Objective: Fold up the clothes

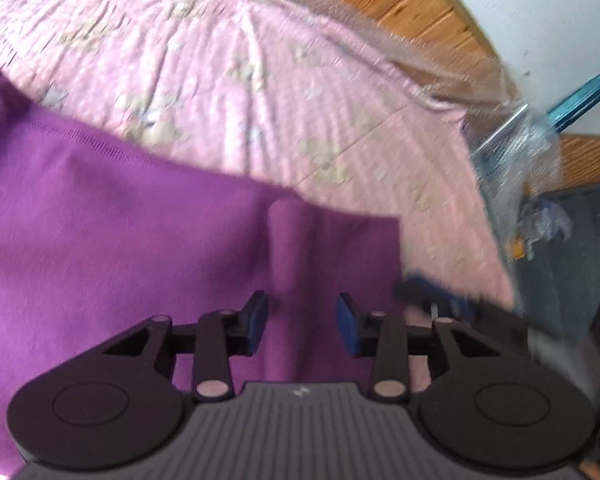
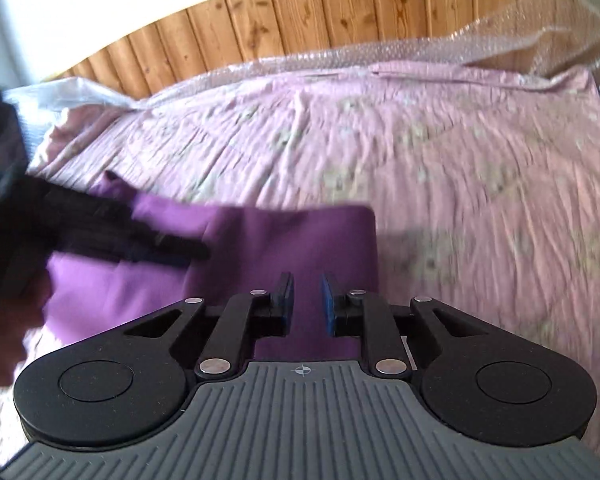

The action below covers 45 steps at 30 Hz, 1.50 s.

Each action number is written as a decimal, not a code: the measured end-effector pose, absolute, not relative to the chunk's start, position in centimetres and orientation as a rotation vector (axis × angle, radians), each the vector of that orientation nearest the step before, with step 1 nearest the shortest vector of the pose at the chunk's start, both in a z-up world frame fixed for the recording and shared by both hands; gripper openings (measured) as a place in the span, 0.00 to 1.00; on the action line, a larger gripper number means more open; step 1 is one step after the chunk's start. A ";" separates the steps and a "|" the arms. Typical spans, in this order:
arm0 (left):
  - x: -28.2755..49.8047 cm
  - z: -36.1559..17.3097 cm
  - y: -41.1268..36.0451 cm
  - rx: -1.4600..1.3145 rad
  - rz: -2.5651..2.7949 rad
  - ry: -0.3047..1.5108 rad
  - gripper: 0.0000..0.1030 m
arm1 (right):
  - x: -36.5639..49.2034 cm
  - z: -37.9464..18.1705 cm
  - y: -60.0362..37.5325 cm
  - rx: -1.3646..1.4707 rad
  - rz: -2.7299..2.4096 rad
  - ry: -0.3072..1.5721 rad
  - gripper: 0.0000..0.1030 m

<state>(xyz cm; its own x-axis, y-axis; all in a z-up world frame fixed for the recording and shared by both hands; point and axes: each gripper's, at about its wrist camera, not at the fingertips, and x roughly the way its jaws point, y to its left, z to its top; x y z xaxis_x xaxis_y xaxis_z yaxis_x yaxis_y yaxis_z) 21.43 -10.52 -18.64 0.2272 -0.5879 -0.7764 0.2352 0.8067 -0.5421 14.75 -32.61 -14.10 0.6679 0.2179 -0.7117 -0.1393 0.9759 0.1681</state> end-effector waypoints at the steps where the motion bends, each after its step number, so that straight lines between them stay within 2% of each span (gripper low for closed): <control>1: 21.2 -19.4 -10.5 -0.312 -0.563 1.241 0.35 | 16.1 -15.2 -32.2 0.091 0.183 0.852 0.19; 2: 20.9 -19.8 -10.2 -0.304 -0.565 1.227 0.31 | 17.3 -16.5 -31.8 0.079 0.160 0.899 0.19; 4: 20.9 -19.6 -9.4 -0.333 -0.570 1.230 0.30 | 18.1 -17.6 -31.5 0.065 0.145 0.884 0.24; 9: 20.0 -17.8 -5.2 -0.430 -0.580 1.181 0.39 | 13.9 -13.9 -29.6 0.067 0.193 0.833 0.27; 13: 19.1 -17.7 -0.7 -0.445 -0.514 1.210 0.38 | 11.1 -17.4 -26.0 -0.019 0.219 0.885 0.35; 15: 18.4 -16.0 3.1 -0.494 -0.489 1.160 0.40 | 10.5 -17.4 -24.6 -0.091 0.190 0.850 0.35; 17: 17.2 -14.5 8.5 -0.545 -0.401 1.097 0.53 | 11.3 -15.4 -23.9 -0.050 0.175 0.870 0.37; 18: 16.6 -13.8 11.5 -0.569 -0.337 1.068 0.56 | 11.3 -14.1 -23.3 -0.039 0.180 0.835 0.42; 19: 15.9 -13.2 14.5 -0.594 -0.271 1.040 0.58 | 11.5 -13.1 -22.2 -0.045 0.199 0.807 0.53; 21: 14.4 -13.0 21.4 -0.680 -0.114 1.003 0.59 | 12.2 -11.4 -19.1 -0.082 0.257 0.761 0.54; 23: 12.6 -13.1 28.3 -0.772 0.059 0.962 0.64 | 13.0 -10.3 -14.7 -0.093 0.357 0.748 0.60; 27: 12.2 -14.7 36.3 -0.823 0.242 0.905 0.66 | 15.0 -10.6 -4.5 -0.132 0.526 0.743 0.59; 33: 16.1 -17.4 37.5 -0.772 0.232 0.952 0.68 | 20.6 -13.4 4.3 -0.172 0.461 0.810 0.53; 35: 16.9 -17.4 36.9 -0.729 0.237 0.962 0.70 | 23.3 -15.2 5.2 -0.196 0.395 0.921 0.51; 36: 17.2 -17.2 36.7 -0.710 0.237 0.978 0.72 | 24.4 -16.0 5.1 -0.185 0.376 0.965 0.55; 37: 17.4 -17.1 36.5 -0.693 0.237 0.994 0.72 | 25.1 -16.4 5.0 -0.168 0.379 0.987 0.64; 38: 17.4 -17.2 36.3 -0.685 0.235 1.003 0.74 | 25.7 -16.5 5.1 -0.160 0.391 1.002 0.66; 39: 17.4 -17.4 36.3 -0.680 0.228 1.006 0.74 | 26.0 -16.4 5.3 -0.165 0.388 1.014 0.65; 41: 17.4 -17.4 36.5 -0.678 0.208 1.009 0.77 | 25.7 -15.6 5.8 -0.180 0.369 1.008 0.55; 43: 17.6 -17.4 36.6 -0.676 0.191 1.016 0.79 | 24.2 -15.5 6.3 -0.156 0.399 0.989 0.57; 45: 18.0 -17.4 36.6 -0.667 0.181 1.026 0.82 | 22.9 -16.2 7.1 -0.158 0.433 0.981 0.66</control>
